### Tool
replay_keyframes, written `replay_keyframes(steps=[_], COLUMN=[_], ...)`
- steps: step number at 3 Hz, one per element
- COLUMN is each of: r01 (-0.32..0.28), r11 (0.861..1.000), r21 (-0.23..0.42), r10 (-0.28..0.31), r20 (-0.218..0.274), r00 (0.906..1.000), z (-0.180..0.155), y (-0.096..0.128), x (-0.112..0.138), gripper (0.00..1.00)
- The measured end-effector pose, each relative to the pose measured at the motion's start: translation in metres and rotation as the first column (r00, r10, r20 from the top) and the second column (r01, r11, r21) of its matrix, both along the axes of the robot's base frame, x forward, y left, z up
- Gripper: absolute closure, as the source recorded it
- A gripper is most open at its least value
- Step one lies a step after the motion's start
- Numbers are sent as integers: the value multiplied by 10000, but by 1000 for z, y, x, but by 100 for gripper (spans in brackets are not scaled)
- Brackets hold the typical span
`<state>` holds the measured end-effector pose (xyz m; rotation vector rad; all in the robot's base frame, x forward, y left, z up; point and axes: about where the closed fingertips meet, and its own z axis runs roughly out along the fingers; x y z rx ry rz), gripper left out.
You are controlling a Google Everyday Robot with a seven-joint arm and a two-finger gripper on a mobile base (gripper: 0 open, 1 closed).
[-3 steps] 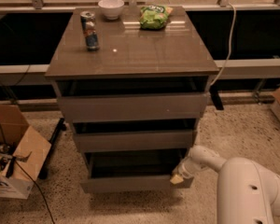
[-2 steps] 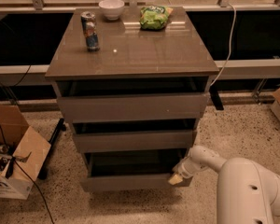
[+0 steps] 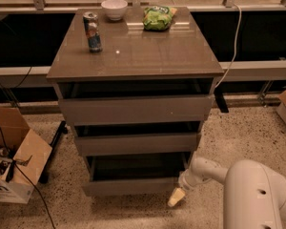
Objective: Open bottom drawer
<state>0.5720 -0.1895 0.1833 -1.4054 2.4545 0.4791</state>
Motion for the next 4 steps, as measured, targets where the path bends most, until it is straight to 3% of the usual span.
replay_keyframes(steps=[1,2,4], r01=[-367,-575,-574], r11=[9992,9983,9983], r21=[-144,-77,-78], r10=[364,569,568], r20=[-241,-611,-612], r00=[9990,9965,9965], z=[-5,-12,-8], y=[4,4,4], x=[2,0,0], gripper=[0,18,66])
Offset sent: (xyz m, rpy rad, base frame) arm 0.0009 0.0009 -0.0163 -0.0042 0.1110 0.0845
